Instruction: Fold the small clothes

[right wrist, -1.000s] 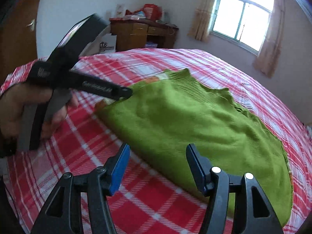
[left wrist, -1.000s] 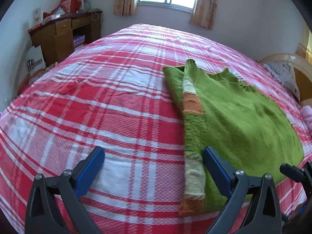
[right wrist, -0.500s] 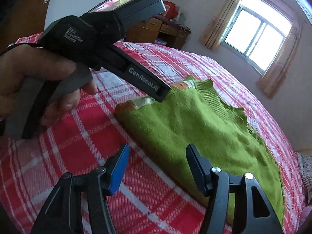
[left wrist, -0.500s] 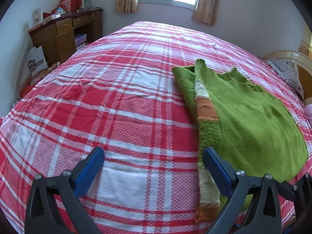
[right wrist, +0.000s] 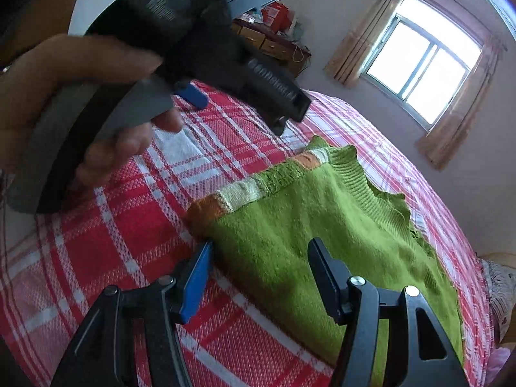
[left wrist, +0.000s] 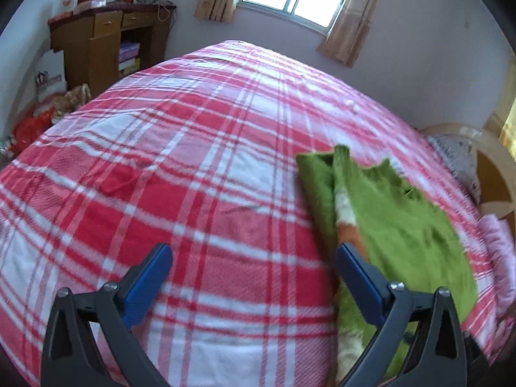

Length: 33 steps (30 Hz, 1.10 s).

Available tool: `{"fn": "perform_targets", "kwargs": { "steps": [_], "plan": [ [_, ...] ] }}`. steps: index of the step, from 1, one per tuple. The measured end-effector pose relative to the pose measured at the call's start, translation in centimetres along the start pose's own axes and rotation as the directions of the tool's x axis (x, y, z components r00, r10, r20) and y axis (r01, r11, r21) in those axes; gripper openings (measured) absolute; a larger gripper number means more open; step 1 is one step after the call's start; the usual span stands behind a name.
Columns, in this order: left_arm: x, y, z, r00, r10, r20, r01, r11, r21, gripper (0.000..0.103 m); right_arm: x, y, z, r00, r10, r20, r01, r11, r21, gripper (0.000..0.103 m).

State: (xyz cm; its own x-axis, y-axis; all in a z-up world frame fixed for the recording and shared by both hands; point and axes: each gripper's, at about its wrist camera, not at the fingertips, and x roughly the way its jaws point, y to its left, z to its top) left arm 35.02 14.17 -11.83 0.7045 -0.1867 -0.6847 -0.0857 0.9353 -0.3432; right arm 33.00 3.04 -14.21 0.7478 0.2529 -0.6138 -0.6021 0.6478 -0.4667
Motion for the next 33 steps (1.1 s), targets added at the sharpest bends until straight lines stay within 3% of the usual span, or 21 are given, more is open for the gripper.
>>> {"fn": "perform_targets", "kwargs": {
  "steps": [2,9,12,17,23,28,29,31,32,33],
  "plan": [
    [0.5,-0.5,0.6,0.999,-0.043,-0.011,0.043,0.999,0.006,0.102,0.1,0.3,0.1,1.0,-0.011,0.0,0.011,1.0,-0.009,0.061],
    [2.7,-4.1,1.8,0.995,-0.08,-0.054,0.085,0.991,0.104,0.095,-0.1,1.3,0.1,0.999,-0.034,0.012,0.034,0.999,-0.035,0.059],
    [4.2,-4.6,2.2,0.991,-0.102,-0.09,0.11,0.989,0.094,0.078,-0.1,1.3,0.1,1.0,-0.013,0.014,0.014,0.999,-0.03,0.055],
    [6.0,-4.5,2.8,0.98,-0.152,-0.128,0.157,0.987,0.028,0.073,-0.1,1.4,0.0,1.0,0.009,0.021,-0.008,1.0,-0.028,0.05],
    [6.9,-4.7,3.6,0.971,-0.178,-0.162,0.187,0.982,0.038,0.072,-0.5,2.4,0.0,0.999,-0.004,0.036,0.007,0.998,-0.064,0.042],
    [7.8,-4.1,4.2,0.962,-0.203,-0.184,0.207,0.978,0.007,0.044,-0.6,2.4,0.2,0.999,0.021,0.029,-0.02,0.999,-0.041,0.042],
    [8.0,-4.1,4.2,0.959,-0.206,-0.196,0.211,0.977,0.004,0.031,-0.6,2.3,0.2,0.999,0.03,0.027,-0.03,0.999,-0.033,0.042],
    [8.1,-3.9,4.3,0.952,-0.227,-0.203,0.228,0.973,-0.018,0.016,-0.8,2.0,0.3,0.997,0.065,0.029,-0.064,0.998,-0.019,0.024],
    [8.0,-4.0,4.4,0.951,-0.234,-0.203,0.235,0.972,-0.022,0.014,-1.0,1.9,0.3,0.997,0.071,0.032,-0.071,0.997,-0.014,0.015],
    [7.8,-4.2,4.4,0.954,-0.221,-0.2,0.222,0.975,-0.016,0.013,-1.2,1.7,0.4,0.996,0.076,0.039,-0.076,0.997,-0.007,0.012]
  ]
}}
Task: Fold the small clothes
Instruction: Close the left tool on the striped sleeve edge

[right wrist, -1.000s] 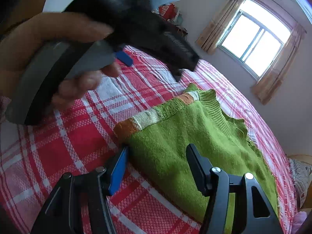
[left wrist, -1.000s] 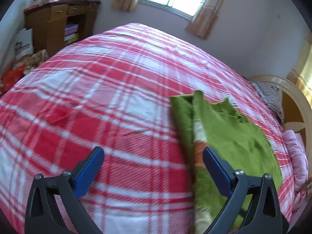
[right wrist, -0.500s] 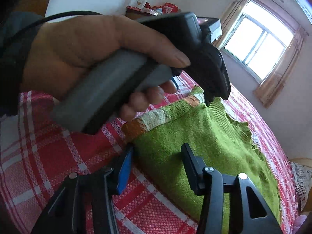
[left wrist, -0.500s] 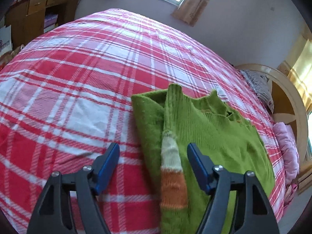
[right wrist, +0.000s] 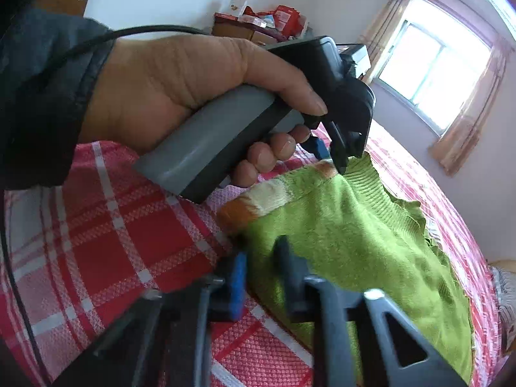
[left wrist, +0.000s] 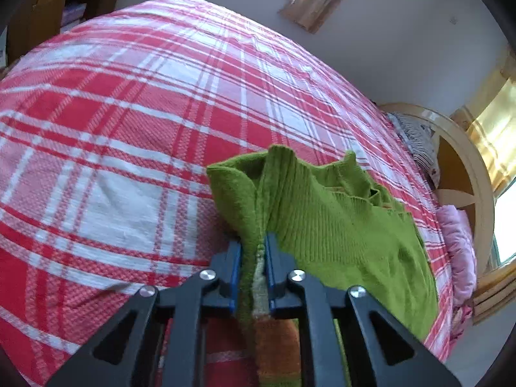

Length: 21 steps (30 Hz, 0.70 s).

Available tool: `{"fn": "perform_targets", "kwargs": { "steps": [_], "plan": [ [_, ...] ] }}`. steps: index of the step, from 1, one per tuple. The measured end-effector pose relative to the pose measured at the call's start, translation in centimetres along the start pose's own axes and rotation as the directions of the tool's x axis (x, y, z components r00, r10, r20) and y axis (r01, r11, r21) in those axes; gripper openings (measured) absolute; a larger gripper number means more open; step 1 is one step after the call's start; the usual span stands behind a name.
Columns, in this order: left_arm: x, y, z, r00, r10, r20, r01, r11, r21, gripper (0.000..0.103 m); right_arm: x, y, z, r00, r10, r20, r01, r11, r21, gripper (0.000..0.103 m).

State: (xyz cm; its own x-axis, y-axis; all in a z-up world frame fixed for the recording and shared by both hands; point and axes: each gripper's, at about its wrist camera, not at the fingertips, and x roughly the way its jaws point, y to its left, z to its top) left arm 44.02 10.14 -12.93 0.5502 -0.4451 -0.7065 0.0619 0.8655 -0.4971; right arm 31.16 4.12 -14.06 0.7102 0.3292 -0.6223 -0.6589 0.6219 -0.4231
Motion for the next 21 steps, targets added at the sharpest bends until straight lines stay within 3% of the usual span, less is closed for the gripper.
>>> {"fn": "perform_targets", "kwargs": {
  "steps": [5,10,16,21],
  "plan": [
    [-1.3,-0.5,0.3,0.999,-0.033,0.011,0.034,0.997,-0.067,0.011,-2.1,-2.5,-0.4,0.997,0.035,0.071,-0.042,0.994,0.097,0.011],
    [-3.2,-2.6,0.4,0.996,-0.078,0.053,0.082,0.994,-0.068,0.011,-4.3,-5.4,-1.5,0.991,0.071,0.117,-0.095,0.972,0.217,0.011],
    [-4.5,-7.3,1.1,0.991,-0.094,0.095,0.097,0.995,-0.028,0.011,-6.9,-9.2,-3.7,0.973,0.138,0.183,-0.199,0.904,0.379,0.01],
    [-4.9,-10.6,1.8,0.99,-0.094,0.105,0.093,0.996,0.013,0.011,-8.4,-11.8,-5.5,0.961,0.148,0.235,-0.243,0.855,0.459,0.01]
  ]
}}
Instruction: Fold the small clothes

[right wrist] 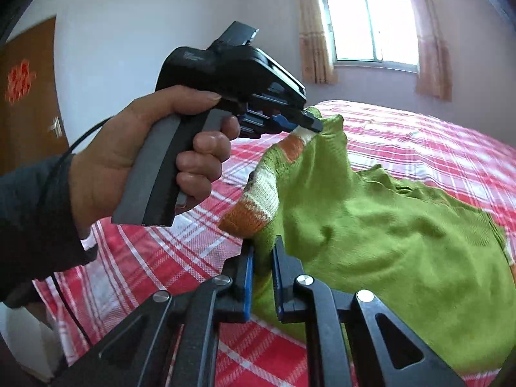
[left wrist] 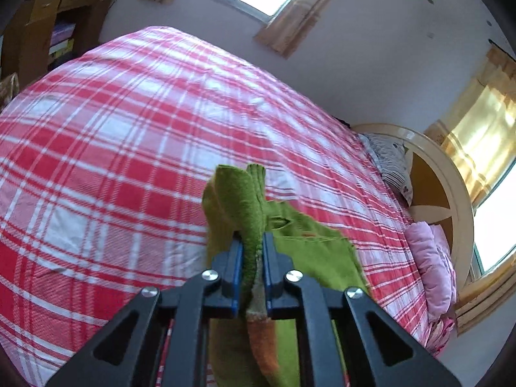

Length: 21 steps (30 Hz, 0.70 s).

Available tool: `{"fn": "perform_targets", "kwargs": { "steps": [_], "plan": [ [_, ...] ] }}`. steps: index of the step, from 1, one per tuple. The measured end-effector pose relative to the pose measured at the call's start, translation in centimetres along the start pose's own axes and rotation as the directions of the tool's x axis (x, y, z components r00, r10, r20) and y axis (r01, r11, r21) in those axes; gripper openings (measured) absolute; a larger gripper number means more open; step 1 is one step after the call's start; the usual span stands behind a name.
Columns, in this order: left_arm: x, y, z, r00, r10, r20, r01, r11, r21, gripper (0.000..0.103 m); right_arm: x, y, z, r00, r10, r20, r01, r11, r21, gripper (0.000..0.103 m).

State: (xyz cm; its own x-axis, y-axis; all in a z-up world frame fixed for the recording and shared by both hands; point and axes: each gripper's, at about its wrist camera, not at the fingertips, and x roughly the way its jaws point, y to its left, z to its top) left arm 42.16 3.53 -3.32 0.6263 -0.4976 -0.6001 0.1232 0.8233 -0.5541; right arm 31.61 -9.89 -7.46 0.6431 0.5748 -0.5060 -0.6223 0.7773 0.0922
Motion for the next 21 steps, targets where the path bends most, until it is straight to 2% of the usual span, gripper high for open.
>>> {"fn": "perform_targets", "kwargs": {
  "steps": [11,21],
  "plan": [
    [2.1,-6.5,0.1,1.0,-0.01,-0.015,0.011,0.996,0.092,0.011,-4.0,-5.9,-0.5,0.997,-0.005,0.072,-0.004,0.992,0.123,0.009],
    [4.5,-12.4,-0.6,0.996,-0.066,-0.052,0.074,0.984,0.162,0.011,-8.8,-10.1,-1.4,0.992,-0.016,0.127,-0.012,0.975,0.22,0.009]
  ]
}}
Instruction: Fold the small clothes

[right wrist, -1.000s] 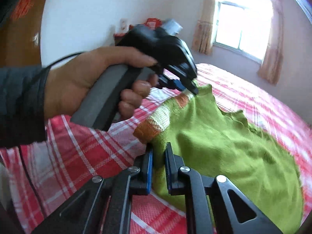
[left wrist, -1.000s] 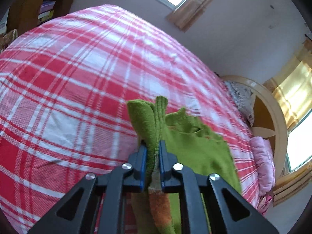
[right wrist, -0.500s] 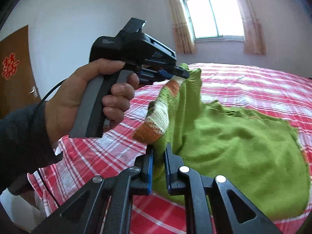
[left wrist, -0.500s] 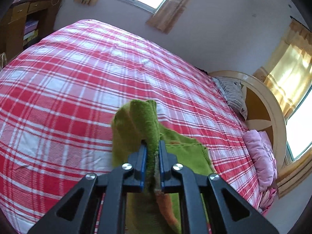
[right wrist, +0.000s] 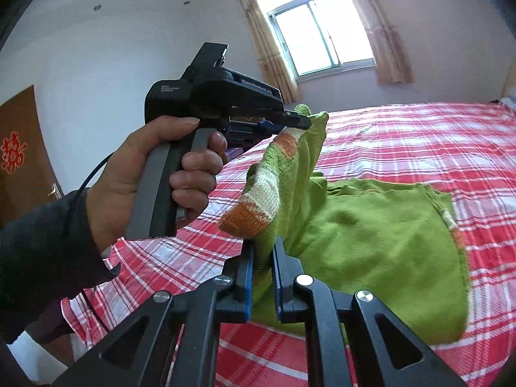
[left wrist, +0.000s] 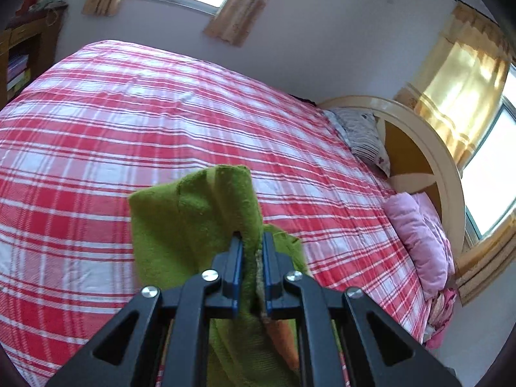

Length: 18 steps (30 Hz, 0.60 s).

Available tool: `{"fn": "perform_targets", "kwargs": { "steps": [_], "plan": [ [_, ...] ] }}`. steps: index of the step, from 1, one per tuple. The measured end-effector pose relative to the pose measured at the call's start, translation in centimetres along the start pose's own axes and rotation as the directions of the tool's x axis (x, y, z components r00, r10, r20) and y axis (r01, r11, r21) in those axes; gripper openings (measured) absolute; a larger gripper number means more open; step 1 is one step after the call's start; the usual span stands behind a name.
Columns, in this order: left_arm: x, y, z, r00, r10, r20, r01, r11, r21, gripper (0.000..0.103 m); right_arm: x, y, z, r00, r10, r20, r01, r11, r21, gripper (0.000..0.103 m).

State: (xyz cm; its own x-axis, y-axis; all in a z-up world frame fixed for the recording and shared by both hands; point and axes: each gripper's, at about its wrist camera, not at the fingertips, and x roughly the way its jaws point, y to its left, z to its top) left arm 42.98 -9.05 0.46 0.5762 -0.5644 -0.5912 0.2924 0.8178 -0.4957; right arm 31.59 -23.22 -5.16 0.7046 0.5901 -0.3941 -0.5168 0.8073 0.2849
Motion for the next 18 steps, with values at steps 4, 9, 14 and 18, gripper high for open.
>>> {"fn": "perform_targets", "kwargs": {
  "steps": [4,9,14,18],
  "plan": [
    [1.7,-1.8,-0.1,1.0,-0.002,-0.021,0.003,1.0,0.03,0.011,-1.4,-1.8,-0.4,1.0,-0.008,0.009,0.008,0.999,0.046,0.009],
    [4.4,-3.5,-0.9,0.998,0.001,-0.061,0.003,0.998,0.06,0.011,-2.4,-4.1,-1.4,1.0,-0.018,0.005,0.017,0.994,0.112,0.009],
    [6.3,-4.7,-1.7,0.995,-0.008,-0.096,0.016,0.997,0.079,0.011,-3.4,-5.6,-2.3,0.999,-0.033,0.006,0.031,0.989,0.145,0.009],
    [7.3,-5.7,-2.0,0.993,-0.011,-0.118,0.022,0.995,0.096,0.011,-4.0,-6.5,-2.9,0.999,-0.04,0.007,0.038,0.984,0.174,0.009]
  ]
}}
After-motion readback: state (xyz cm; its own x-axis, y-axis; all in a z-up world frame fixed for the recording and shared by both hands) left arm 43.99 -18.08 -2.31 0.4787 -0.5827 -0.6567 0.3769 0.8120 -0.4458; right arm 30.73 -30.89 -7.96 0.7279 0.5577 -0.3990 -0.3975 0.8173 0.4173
